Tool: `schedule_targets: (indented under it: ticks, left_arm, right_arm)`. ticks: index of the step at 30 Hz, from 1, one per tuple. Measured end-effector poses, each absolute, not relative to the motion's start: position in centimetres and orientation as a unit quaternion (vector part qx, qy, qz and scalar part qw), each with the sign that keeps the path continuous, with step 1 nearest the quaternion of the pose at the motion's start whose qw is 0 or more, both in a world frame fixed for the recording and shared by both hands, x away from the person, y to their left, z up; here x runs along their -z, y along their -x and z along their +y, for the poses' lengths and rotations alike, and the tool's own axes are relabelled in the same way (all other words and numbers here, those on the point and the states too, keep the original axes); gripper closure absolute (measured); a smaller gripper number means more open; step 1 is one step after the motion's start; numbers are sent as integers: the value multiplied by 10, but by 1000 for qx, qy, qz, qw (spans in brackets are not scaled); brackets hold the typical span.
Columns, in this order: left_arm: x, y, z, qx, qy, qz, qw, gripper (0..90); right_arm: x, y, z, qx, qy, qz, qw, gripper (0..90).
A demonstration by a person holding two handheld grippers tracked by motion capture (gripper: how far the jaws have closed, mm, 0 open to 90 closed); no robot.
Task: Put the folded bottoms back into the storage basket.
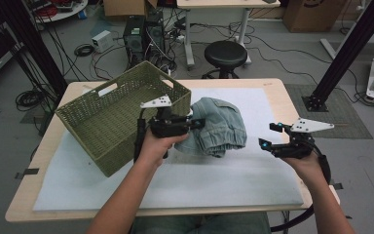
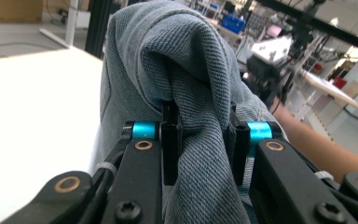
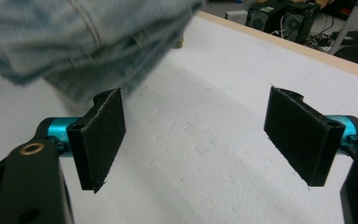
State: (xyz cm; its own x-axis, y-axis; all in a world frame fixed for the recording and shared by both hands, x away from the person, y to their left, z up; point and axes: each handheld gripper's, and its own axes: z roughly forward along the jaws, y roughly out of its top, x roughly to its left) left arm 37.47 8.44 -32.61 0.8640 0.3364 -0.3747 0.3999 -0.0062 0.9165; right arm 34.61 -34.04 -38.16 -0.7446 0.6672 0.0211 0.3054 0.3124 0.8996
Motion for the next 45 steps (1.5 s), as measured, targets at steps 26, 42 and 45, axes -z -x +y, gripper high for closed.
schedule_targets:
  ticks: [26,42,45]
  left_arm:
    - [253,-391,224,-71,-622,328,708,737]
    - [275,-406,263,-74,-607,375,696,736]
    - [281,-408,268,-70,-601,384,697,736]
  right_arm:
    - [386,-349,-338,-492,-309,795,176,209]
    - [389,-351,-337,-488,-311,797,173,209]
    - [390,-351,-336,-487,-311,797,172,208]
